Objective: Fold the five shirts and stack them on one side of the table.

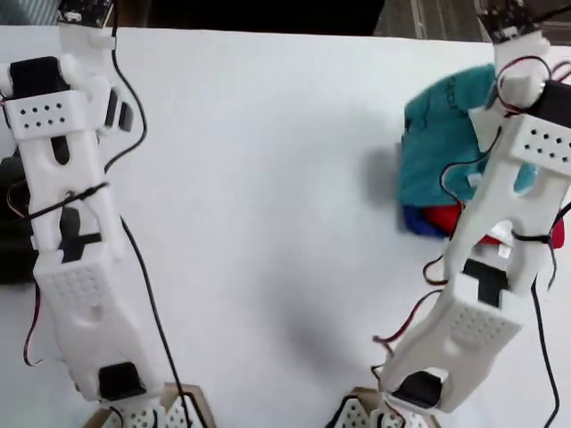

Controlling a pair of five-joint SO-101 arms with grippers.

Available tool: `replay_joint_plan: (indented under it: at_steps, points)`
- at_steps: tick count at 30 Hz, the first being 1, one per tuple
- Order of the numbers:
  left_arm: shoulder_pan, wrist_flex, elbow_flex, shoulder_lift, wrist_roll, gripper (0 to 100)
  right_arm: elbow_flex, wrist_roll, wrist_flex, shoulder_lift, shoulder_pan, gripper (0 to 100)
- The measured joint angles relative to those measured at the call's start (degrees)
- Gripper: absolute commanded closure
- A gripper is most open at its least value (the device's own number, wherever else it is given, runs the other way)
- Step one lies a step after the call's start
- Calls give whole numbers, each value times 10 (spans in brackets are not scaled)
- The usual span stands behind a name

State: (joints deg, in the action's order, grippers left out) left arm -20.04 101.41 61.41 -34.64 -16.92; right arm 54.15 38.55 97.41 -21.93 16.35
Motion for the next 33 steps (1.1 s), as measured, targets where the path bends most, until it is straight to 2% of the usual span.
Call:
replay_joint_plan:
  at_steps: [6,15,28,33]
  points:
    - [-1,0,0,0,0,801,0,0,0,47,-10,977]
    - [-1,0,0,-27,0,801,0,0,0,47,38,977]
    - [11,-1,0,-27,0,801,0,-1,-3,-95,55,976]
    - [11,-3,0,-27,0,801,0,-1,-39,-125,91,976]
